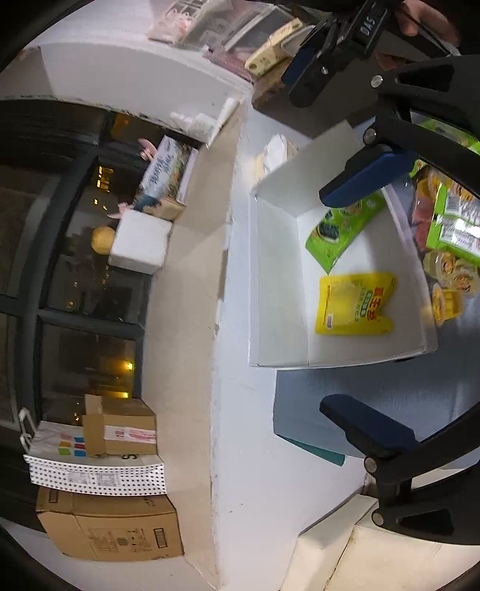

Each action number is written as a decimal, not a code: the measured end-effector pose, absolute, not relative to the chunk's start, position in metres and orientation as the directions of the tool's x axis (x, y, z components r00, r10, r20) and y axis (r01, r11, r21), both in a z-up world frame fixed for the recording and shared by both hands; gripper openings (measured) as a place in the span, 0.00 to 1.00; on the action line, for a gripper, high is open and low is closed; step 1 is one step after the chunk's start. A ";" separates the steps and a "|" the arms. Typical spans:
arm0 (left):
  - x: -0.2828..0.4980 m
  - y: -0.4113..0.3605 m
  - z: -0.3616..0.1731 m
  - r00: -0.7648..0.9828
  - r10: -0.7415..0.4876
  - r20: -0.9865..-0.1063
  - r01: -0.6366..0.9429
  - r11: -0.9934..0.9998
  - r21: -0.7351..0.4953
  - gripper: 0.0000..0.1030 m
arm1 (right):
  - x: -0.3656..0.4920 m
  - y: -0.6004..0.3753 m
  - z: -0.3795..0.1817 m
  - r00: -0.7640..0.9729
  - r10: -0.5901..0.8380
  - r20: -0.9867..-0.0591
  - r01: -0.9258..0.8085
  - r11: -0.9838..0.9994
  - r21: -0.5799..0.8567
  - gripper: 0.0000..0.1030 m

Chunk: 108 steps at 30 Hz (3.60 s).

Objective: Organize snacks

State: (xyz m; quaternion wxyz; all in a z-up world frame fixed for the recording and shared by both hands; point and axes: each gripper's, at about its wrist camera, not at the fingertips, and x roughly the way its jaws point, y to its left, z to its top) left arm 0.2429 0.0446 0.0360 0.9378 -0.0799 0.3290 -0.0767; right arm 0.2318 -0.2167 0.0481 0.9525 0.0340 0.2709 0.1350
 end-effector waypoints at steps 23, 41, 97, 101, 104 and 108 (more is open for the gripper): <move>0.039 0.008 -0.058 0.670 -0.259 -0.696 0.135 0.964 -0.229 1.00 | 0.053 -0.212 -0.086 0.583 0.195 -0.789 -0.245 0.968 0.059 1.00; 0.114 -0.025 -0.098 0.592 -0.306 -0.746 0.278 0.946 -0.168 1.00 | 0.049 -0.235 -0.068 0.609 0.280 -0.742 -0.240 0.957 0.165 0.69; 0.240 0.035 0.022 0.731 -0.237 -0.640 0.087 0.963 -0.257 1.00 | 0.240 -0.219 0.042 0.728 0.377 -0.573 -0.339 0.924 0.177 1.00; 0.180 0.022 0.016 0.743 -0.273 -0.611 0.136 0.956 -0.261 1.00 | 0.187 -0.238 0.046 0.729 0.416 -0.544 -0.372 0.907 0.196 1.00; 0.123 0.012 -0.003 0.745 -0.279 -0.606 0.135 0.953 -0.272 1.00 | 0.127 -0.254 0.033 0.745 0.408 -0.527 -0.369 0.911 0.184 1.00; 0.071 0.001 -0.036 0.717 -0.283 -0.637 0.103 0.947 -0.305 1.00 | 0.070 -0.272 -0.005 0.740 0.374 -0.559 -0.297 0.927 0.228 1.00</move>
